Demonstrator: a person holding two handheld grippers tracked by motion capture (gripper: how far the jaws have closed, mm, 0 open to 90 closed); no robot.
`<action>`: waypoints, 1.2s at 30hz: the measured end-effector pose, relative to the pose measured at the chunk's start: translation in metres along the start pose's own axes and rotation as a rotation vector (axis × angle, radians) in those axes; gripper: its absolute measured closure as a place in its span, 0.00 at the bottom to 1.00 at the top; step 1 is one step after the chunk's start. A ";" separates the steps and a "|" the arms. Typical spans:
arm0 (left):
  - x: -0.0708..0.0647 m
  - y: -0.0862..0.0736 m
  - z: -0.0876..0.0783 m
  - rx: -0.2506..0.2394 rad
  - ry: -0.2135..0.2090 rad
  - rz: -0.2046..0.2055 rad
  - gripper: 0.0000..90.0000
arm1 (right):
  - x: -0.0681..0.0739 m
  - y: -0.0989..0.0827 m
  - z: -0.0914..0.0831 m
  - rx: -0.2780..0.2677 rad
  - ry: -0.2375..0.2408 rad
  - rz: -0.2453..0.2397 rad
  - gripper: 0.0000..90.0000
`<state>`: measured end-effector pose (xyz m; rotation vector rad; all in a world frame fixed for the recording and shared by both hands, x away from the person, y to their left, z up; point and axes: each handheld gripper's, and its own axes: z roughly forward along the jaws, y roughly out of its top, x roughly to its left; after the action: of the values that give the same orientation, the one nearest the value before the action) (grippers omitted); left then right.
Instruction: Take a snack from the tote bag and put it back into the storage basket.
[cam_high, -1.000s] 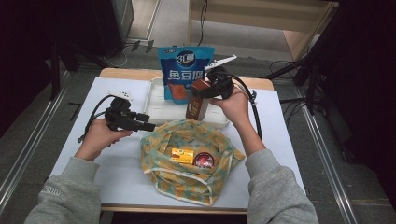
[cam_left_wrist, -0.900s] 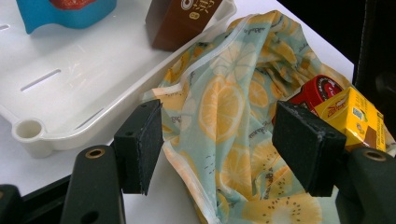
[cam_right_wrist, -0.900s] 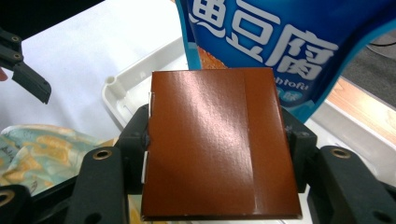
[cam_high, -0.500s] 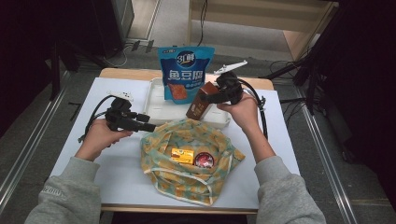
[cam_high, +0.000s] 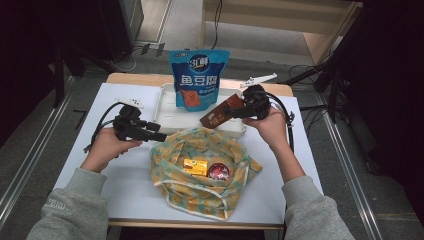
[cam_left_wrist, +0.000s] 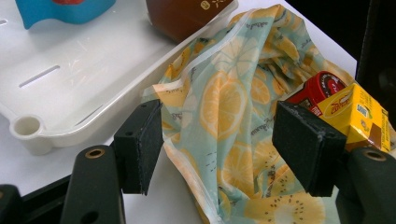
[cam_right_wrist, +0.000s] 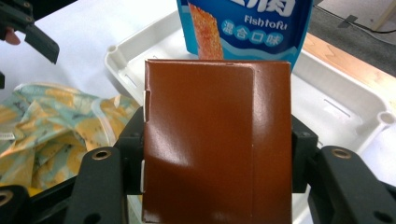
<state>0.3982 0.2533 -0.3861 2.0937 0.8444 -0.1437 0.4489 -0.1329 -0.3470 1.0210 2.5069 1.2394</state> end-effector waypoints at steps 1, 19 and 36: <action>0.000 0.000 0.000 0.000 -0.001 0.000 0.38 | -0.001 -0.003 -0.001 -0.005 0.002 0.004 0.48; 0.001 0.000 0.000 -0.001 0.000 -0.002 0.38 | -0.008 -0.021 0.002 0.016 0.050 0.022 0.48; 0.001 0.000 0.000 0.001 0.000 -0.002 0.38 | 0.005 -0.018 0.032 0.030 0.091 -0.016 0.48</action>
<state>0.3985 0.2539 -0.3865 2.0940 0.8469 -0.1457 0.4495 -0.1169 -0.3807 0.9698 2.6038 1.2758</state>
